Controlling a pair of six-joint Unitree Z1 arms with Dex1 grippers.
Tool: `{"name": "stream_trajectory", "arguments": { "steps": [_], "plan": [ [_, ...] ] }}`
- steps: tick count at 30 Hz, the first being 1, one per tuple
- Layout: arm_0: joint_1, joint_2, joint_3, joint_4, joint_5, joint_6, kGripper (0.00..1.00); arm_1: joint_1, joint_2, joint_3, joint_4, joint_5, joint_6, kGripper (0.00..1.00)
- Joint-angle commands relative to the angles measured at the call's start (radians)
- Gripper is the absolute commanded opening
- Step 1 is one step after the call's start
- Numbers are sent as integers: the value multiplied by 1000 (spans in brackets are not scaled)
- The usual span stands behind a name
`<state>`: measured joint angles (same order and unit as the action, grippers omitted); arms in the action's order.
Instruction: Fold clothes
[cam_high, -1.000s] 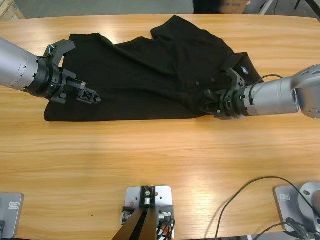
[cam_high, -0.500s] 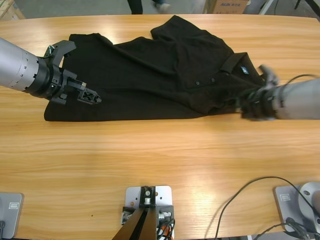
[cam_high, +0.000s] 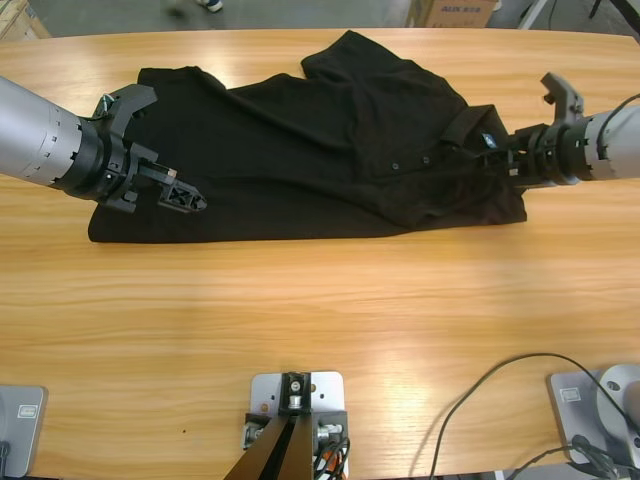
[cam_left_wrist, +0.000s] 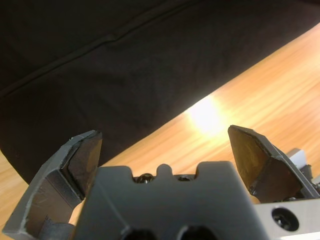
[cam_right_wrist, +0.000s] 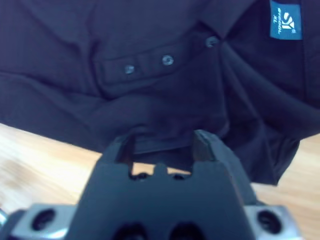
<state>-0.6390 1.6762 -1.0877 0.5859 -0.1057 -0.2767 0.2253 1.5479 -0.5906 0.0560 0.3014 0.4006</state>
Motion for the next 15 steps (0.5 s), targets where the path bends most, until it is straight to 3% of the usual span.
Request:
{"name": "stream_trajectory", "arguments": {
  "steps": [1,6,11,15],
  "plan": [
    [-7,34,29,3,-9,-9,977,-59,39,68,-25,53,-14,319],
    [-7,31,32,3,-9,-9,977,-93,73,59,-24,34,-5,337],
    [-7,27,31,3,-8,-9,977,-129,104,52,-25,8,1,539],
    [-7,24,32,3,-8,-9,977,-138,142,51,-38,16,-8,600]
  ]
}}
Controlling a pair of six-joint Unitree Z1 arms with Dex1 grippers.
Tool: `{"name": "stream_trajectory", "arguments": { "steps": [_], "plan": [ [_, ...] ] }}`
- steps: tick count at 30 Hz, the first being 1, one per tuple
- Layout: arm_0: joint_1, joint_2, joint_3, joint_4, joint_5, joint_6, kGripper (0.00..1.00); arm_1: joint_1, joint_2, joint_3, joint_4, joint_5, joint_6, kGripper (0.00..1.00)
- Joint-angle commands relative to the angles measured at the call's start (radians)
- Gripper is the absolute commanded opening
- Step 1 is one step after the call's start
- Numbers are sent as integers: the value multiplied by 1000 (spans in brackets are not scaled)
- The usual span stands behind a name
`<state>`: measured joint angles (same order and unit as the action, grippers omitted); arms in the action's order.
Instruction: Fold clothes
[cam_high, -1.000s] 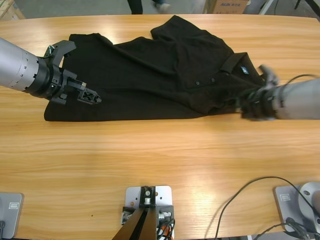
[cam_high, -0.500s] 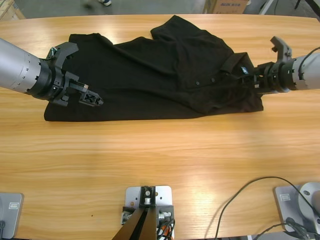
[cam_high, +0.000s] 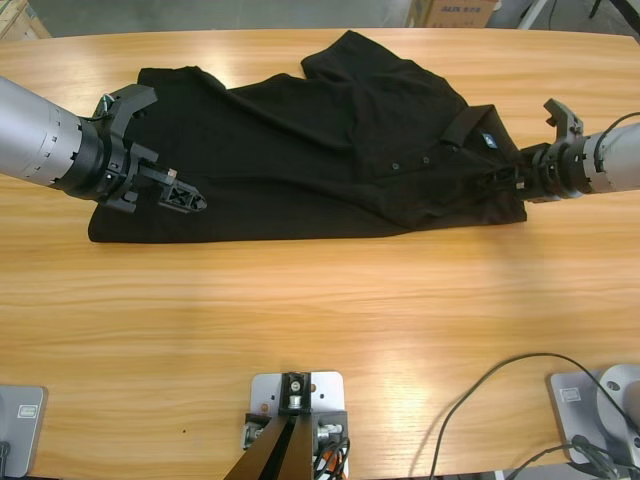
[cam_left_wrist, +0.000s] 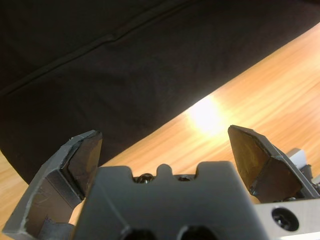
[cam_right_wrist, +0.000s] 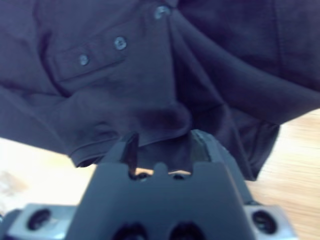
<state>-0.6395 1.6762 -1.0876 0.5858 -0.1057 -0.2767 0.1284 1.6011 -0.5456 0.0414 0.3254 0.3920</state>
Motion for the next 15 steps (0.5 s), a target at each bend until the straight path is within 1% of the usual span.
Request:
{"name": "stream_trajectory", "arguments": {
  "steps": [1,4,9,11,14,15],
  "plan": [
    [-6,22,32,3,-8,-9,977,-43,98,6,-27,-5,-1,600],
    [-6,20,32,3,-7,-9,977,-47,114,6,-39,18,-17,597],
    [-5,27,31,3,-8,-9,977,-47,92,12,-48,51,-55,590],
    [-5,28,31,3,-8,-9,977,-47,83,15,-51,56,-59,568],
    [-5,28,33,3,-8,-9,977,-47,83,18,-69,67,-59,564],
    [-5,29,34,3,-8,-9,977,-47,94,18,-74,75,-59,529]
  ]
}}
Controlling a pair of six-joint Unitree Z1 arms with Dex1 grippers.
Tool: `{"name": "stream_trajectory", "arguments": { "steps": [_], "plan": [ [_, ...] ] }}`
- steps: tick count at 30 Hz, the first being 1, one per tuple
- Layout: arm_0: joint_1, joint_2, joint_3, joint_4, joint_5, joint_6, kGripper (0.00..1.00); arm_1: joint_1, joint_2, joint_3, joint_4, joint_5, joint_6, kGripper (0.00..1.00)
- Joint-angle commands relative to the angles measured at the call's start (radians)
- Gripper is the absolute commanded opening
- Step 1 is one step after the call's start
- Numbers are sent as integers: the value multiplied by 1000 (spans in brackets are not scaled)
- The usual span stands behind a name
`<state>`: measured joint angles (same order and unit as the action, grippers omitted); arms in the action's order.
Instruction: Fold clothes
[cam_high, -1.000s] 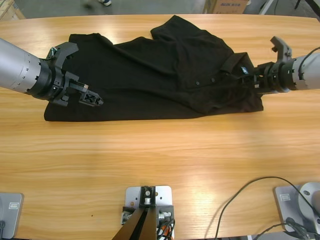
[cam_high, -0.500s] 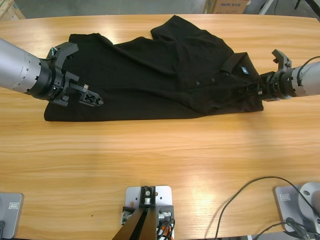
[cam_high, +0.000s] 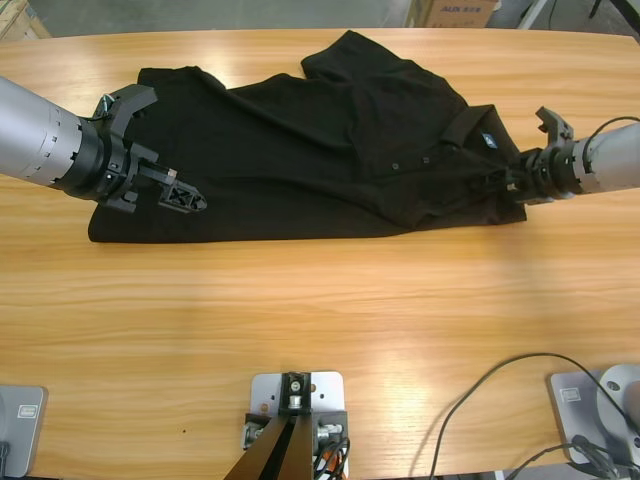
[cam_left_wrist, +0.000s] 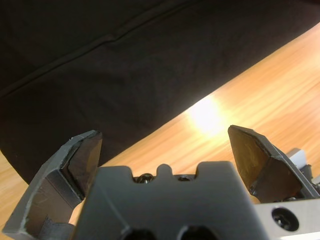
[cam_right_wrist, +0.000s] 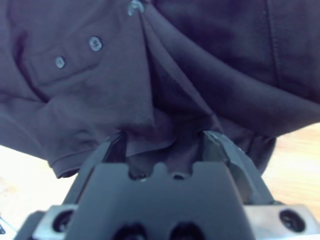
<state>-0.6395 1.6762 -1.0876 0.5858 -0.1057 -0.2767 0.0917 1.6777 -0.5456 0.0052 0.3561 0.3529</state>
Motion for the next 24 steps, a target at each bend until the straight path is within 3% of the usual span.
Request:
{"name": "stream_trajectory", "arguments": {
  "steps": [1,7,15,16,17,24],
  "plan": [
    [-5,30,34,3,-8,-9,977,-10,32,23,-55,53,-20,466],
    [-5,33,34,3,-8,-10,977,-10,44,29,-62,62,-17,319],
    [-5,31,34,3,-8,-13,977,-10,66,31,-62,80,-5,315],
    [-5,31,34,3,-8,-13,977,-10,71,30,-62,86,-6,196],
    [-5,31,34,3,-8,-13,977,-10,70,30,-63,87,-13,12],
    [-5,28,48,3,-9,-17,977,-10,6,13,-30,92,-30,0]
  ]
}}
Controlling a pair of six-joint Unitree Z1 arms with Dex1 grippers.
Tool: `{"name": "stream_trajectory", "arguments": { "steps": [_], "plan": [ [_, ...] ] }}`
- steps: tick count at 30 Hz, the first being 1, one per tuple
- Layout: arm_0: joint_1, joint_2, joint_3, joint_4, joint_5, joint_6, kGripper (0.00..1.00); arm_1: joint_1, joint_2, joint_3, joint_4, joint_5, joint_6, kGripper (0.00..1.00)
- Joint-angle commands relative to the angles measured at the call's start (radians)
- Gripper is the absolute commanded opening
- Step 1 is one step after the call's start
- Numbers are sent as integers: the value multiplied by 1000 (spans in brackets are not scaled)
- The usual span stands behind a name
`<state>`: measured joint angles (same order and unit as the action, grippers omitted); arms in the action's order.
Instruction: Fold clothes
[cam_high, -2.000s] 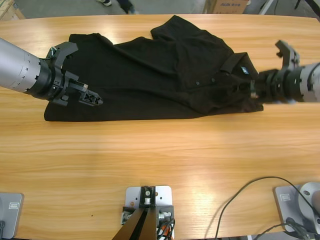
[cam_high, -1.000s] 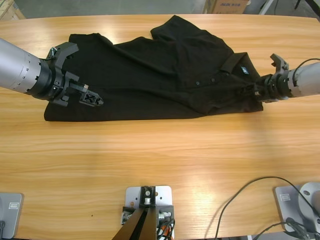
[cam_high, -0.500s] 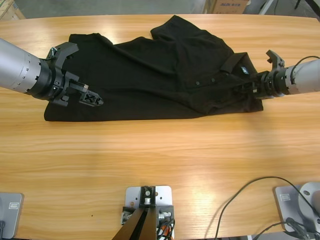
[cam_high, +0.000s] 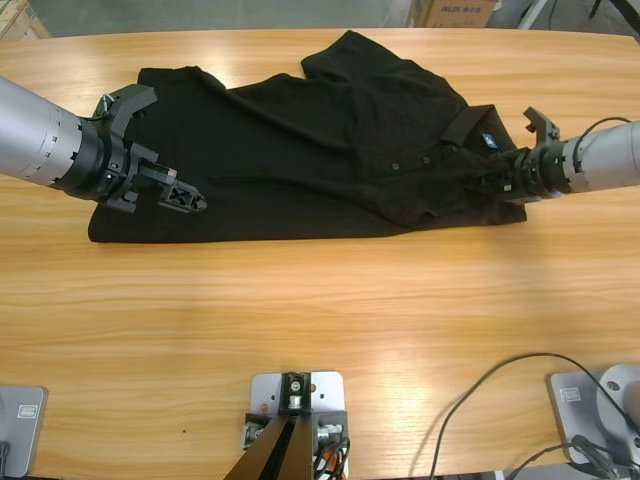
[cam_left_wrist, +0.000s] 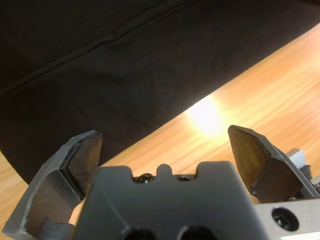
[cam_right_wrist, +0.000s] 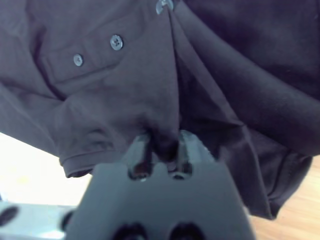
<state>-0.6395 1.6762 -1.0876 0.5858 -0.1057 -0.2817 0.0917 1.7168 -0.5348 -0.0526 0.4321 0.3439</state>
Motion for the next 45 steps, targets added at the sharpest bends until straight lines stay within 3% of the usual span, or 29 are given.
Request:
{"name": "stream_trajectory", "arguments": {
  "steps": [1,6,15,25,32,33,34,35,45],
  "plan": [
    [-5,28,50,2,-9,-13,977,-10,-37,2,39,23,-22,0],
    [-6,29,49,2,-9,-14,977,-9,-34,-12,72,42,-1,0],
    [-6,31,57,2,-11,-14,977,30,-101,-240,394,-32,100,0],
    [-6,22,76,2,-9,-14,977,36,78,-250,436,-79,116,0],
    [-6,21,78,2,-11,-15,977,38,172,-250,430,-175,125,0],
    [-6,21,78,2,-11,-16,977,41,181,-248,424,-183,124,358],
    [-6,20,79,2,-11,-16,977,46,177,-247,421,-195,125,859],
    [-6,20,80,2,-11,-16,977,52,161,-247,421,-208,126,987],
    [-6,27,83,-6,-17,-24,977,260,-180,-262,495,-288,206,1000]
  ]
}}
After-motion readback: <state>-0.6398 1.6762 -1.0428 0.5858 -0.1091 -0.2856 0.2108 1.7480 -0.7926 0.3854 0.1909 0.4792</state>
